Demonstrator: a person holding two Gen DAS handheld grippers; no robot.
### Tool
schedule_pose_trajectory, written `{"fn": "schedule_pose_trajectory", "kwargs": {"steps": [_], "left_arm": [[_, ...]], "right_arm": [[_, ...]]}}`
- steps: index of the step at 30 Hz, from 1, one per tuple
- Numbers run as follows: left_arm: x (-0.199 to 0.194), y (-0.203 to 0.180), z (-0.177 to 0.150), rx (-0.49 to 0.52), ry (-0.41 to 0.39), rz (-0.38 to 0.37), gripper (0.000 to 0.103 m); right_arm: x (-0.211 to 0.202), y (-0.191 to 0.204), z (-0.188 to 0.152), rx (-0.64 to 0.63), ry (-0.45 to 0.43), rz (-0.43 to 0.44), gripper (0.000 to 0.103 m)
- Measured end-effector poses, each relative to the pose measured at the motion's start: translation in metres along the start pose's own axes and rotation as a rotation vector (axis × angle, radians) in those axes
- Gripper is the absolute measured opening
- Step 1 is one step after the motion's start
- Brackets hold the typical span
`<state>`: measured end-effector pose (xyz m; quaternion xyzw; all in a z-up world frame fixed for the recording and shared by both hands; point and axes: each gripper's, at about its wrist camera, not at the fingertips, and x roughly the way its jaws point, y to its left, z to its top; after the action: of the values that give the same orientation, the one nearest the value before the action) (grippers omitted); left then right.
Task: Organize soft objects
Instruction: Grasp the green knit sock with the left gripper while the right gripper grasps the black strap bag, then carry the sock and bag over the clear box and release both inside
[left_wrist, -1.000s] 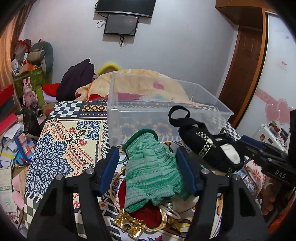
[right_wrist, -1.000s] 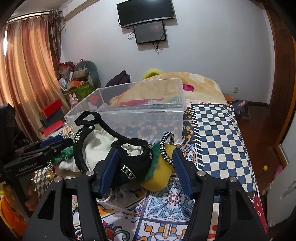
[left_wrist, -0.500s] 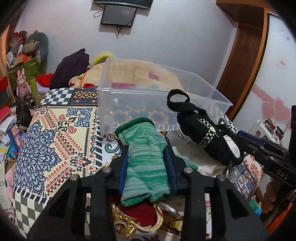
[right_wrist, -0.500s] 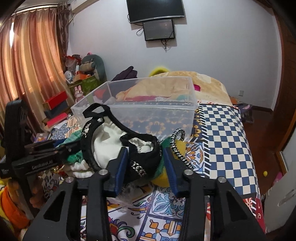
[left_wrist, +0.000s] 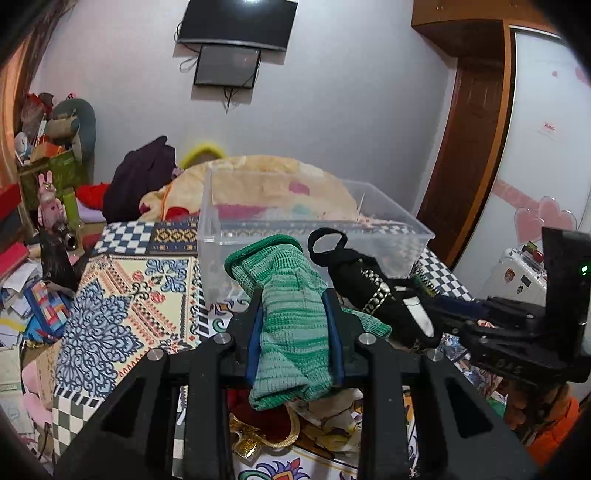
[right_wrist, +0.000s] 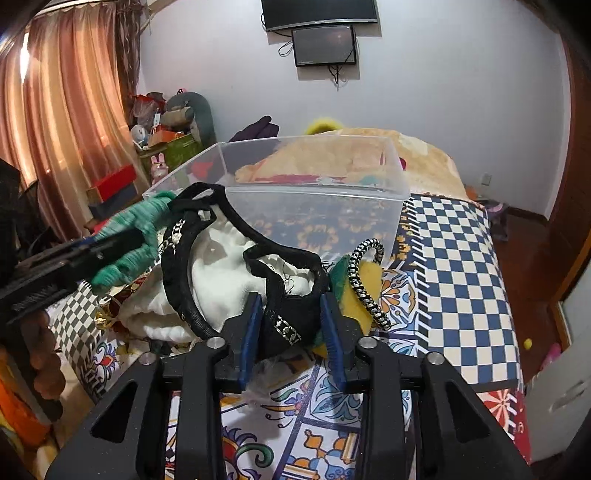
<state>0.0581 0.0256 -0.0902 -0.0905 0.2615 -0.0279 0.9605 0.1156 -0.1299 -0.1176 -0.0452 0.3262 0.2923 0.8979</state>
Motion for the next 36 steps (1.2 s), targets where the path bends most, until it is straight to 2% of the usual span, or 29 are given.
{"fn": "schedule_pose_trajectory", "kwargs": {"steps": [3, 7, 12, 16, 24, 27, 31, 32, 36], "left_arm": [[-0.003, 0.001, 0.001, -0.006, -0.011, 0.0, 0.03], [-0.008, 0.004, 0.005, -0.013, -0.026, 0.005, 0.03], [-0.015, 0.003, 0.014, -0.002, -0.058, 0.016, 0.03], [-0.019, 0.001, 0.025, 0.011, -0.077, 0.019, 0.03], [-0.024, -0.003, 0.043, 0.041, -0.121, 0.037, 0.03], [-0.022, -0.002, 0.044, 0.039, -0.122, 0.04, 0.03], [-0.018, -0.001, 0.039, 0.041, -0.106, 0.041, 0.03], [-0.018, -0.001, 0.038, 0.042, -0.105, 0.043, 0.03], [-0.015, 0.0, 0.036, 0.035, -0.096, 0.045, 0.03]], "right_arm": [[-0.002, -0.001, 0.0, 0.013, -0.014, -0.005, 0.018], [-0.014, -0.004, 0.006, 0.052, -0.06, 0.02, 0.014], [-0.039, 0.002, 0.025, 0.039, -0.147, 0.019, 0.013], [-0.054, 0.01, 0.043, -0.005, -0.208, -0.013, 0.013], [-0.06, 0.016, 0.069, -0.037, -0.283, 0.008, 0.013], [-0.049, 0.014, 0.064, -0.013, -0.264, 0.037, 0.013], [-0.02, 0.007, 0.046, 0.03, -0.166, 0.059, 0.013], [-0.013, 0.006, 0.041, 0.032, -0.135, 0.063, 0.016], [-0.003, 0.003, 0.024, 0.022, -0.075, 0.055, 0.019]]}}
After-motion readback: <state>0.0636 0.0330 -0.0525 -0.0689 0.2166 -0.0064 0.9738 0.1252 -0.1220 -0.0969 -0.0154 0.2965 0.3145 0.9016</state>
